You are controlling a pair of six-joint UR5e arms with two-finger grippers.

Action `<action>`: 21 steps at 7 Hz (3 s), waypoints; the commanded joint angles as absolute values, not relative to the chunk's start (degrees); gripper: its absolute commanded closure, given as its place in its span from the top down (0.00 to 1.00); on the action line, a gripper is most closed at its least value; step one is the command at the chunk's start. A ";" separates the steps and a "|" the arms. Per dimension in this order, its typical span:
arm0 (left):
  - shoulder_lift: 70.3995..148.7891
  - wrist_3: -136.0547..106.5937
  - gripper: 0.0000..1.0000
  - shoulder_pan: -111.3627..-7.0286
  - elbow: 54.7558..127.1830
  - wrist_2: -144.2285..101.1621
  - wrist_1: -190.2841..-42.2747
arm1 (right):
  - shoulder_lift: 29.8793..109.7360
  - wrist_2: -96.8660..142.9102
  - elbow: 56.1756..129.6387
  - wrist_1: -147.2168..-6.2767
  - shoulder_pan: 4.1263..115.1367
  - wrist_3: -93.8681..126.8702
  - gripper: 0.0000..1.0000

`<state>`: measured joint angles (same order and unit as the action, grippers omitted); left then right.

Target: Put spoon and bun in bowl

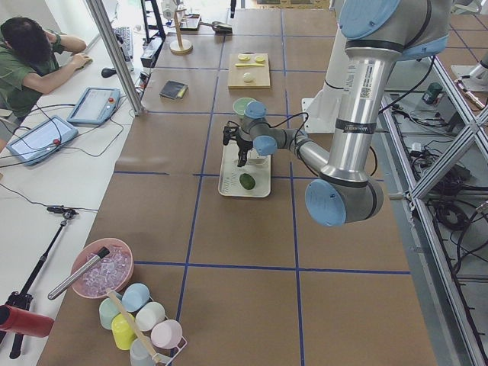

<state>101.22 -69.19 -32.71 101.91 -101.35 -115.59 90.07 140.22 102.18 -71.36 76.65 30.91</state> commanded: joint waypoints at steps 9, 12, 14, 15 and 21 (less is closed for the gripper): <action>101.16 -69.26 0.30 -31.29 102.83 -101.34 -114.00 | 89.12 138.51 102.22 -71.37 74.09 32.96 1.00; 101.33 -69.26 0.00 -31.38 107.03 -101.34 -107.00 | 88.86 138.43 102.66 -71.37 72.78 35.23 1.00; 102.82 -69.17 0.00 -32.08 111.08 -101.51 -101.80 | 85.45 136.86 103.10 -71.28 68.32 42.15 1.00; 106.40 -69.26 0.00 -32.25 110.83 -101.69 -100.91 | 83.25 134.15 103.10 -71.19 64.81 45.75 1.00; 119.35 -92.80 0.00 -34.19 98.71 -101.87 -118.12 | 74.54 115.52 103.27 -70.75 43.45 64.66 1.00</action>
<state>118.92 -89.56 -34.25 100.61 -102.01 -114.47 75.14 119.60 102.97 -70.93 47.41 61.33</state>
